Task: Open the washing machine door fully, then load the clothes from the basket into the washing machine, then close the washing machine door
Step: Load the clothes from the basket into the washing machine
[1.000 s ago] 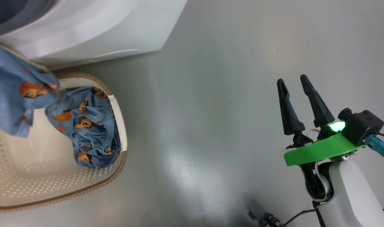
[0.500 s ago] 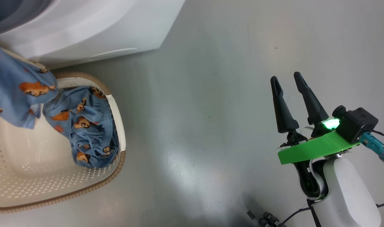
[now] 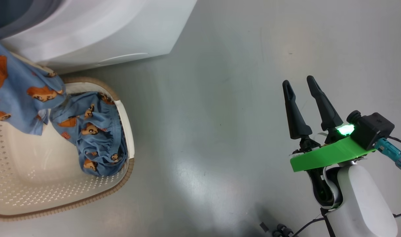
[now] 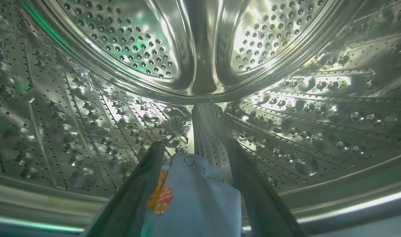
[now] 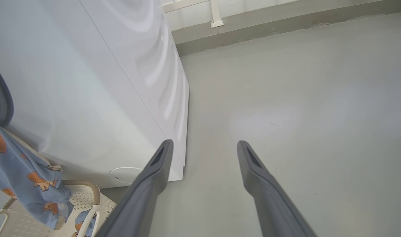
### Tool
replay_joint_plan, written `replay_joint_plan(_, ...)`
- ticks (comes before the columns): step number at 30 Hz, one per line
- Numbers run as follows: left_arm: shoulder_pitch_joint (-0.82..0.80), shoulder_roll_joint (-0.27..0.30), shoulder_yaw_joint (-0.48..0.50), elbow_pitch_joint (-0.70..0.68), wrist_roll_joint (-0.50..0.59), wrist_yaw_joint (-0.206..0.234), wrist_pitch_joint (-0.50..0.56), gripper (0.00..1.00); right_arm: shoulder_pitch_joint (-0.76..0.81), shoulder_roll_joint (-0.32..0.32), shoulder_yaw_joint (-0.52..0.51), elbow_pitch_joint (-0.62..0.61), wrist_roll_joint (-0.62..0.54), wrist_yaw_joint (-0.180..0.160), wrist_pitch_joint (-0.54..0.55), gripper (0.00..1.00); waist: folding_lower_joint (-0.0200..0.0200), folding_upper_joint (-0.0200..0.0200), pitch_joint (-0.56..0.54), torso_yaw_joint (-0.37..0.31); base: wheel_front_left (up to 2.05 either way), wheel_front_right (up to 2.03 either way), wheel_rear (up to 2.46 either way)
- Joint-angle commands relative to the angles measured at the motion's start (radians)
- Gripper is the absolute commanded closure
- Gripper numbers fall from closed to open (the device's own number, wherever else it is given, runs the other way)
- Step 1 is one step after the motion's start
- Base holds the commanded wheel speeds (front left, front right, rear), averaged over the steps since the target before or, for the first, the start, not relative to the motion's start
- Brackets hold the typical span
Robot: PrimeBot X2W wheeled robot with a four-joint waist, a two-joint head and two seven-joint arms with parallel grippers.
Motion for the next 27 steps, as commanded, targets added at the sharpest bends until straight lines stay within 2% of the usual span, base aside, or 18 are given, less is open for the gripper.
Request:
replay_joint_plan(1,-0.011,0.042,0.008,-0.020,-0.021,-0.002,-0.009,0.00,0.021,-0.001,0.013,-0.018,-0.014,0.001,-0.007,0.00,0.0000,-0.0001,-0.001,0.003,0.00,0.00,0.00)
replay_joint_plan(5,0.033,0.038,0.000,-0.079,-0.084,-0.002,-0.021,0.00,0.021,-0.008,0.004,-0.021,-0.015,0.001,-0.007,0.00,0.0000,-0.0001,-0.008,0.015,0.00,0.00,0.00)
replay_joint_plan(10,0.120,0.042,0.061,-0.216,-0.103,-0.002,-0.022,0.00,0.020,-0.015,-0.006,-0.027,-0.019,0.001,-0.007,0.00,0.0000,-0.0001,-0.015,0.030,0.00,0.00,0.00)
replay_joint_plan(27,0.509,-0.055,0.270,-0.587,0.068,-0.002,-0.022,0.00,0.039,-0.040,-0.018,-0.023,-0.022,0.001,-0.007,0.00,0.0000,-0.0001,-0.078,0.083,0.00,0.00,0.00)
